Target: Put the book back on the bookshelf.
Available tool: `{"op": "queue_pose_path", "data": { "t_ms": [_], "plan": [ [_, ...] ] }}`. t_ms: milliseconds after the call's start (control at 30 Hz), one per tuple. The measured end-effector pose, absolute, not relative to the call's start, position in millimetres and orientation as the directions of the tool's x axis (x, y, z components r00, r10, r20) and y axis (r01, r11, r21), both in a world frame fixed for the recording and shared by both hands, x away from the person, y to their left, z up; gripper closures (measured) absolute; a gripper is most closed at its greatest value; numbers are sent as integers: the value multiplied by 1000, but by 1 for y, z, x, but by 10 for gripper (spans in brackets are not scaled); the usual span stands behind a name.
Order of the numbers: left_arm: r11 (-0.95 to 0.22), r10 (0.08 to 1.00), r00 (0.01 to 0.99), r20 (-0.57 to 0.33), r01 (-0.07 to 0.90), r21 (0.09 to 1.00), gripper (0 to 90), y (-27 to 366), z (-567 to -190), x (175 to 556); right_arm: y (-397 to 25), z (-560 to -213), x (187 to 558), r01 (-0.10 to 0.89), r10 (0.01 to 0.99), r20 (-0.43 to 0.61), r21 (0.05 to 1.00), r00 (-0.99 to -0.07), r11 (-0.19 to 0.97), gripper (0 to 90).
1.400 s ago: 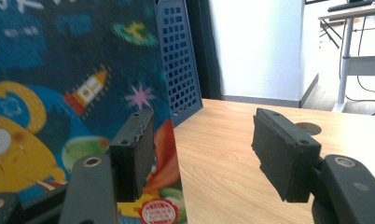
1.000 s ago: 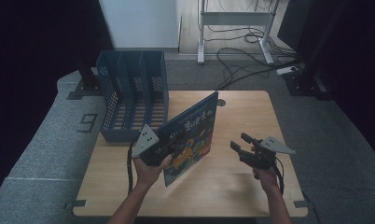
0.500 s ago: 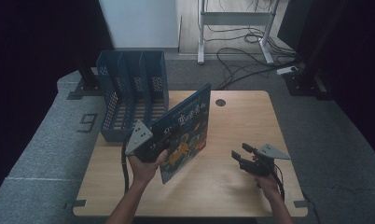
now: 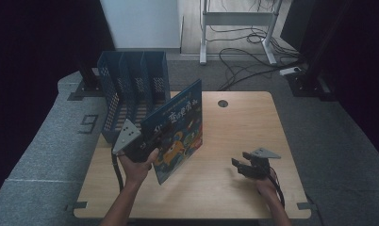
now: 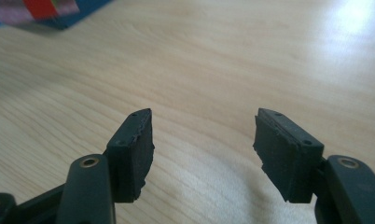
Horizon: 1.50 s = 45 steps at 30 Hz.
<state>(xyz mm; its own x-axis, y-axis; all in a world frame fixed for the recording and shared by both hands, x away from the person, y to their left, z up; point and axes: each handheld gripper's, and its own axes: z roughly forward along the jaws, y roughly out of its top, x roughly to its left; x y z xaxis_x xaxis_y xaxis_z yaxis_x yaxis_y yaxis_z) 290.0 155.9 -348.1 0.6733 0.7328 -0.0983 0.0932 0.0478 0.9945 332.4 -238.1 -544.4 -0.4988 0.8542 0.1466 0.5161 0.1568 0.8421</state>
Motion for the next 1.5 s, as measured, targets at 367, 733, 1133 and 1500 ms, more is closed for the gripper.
{"op": "queue_pose_path", "data": {
  "t_ms": [367,733,1133,1500],
  "plan": [
    [47,754,651,-82,71,996,825,170,-339,285,-236,-553,338,586,874,138,788,-466,188,360],
    [58,765,639,-81,56,997,826,178,-331,283,-239,-554,341,610,906,121,774,-407,171,360],
    [73,785,613,-85,44,996,825,188,-322,285,-240,-554,342,617,917,118,771,-380,157,351],
    [96,813,575,-93,26,995,825,204,-312,289,-236,-554,341,612,925,78,769,-372,182,355]
  ]
}}
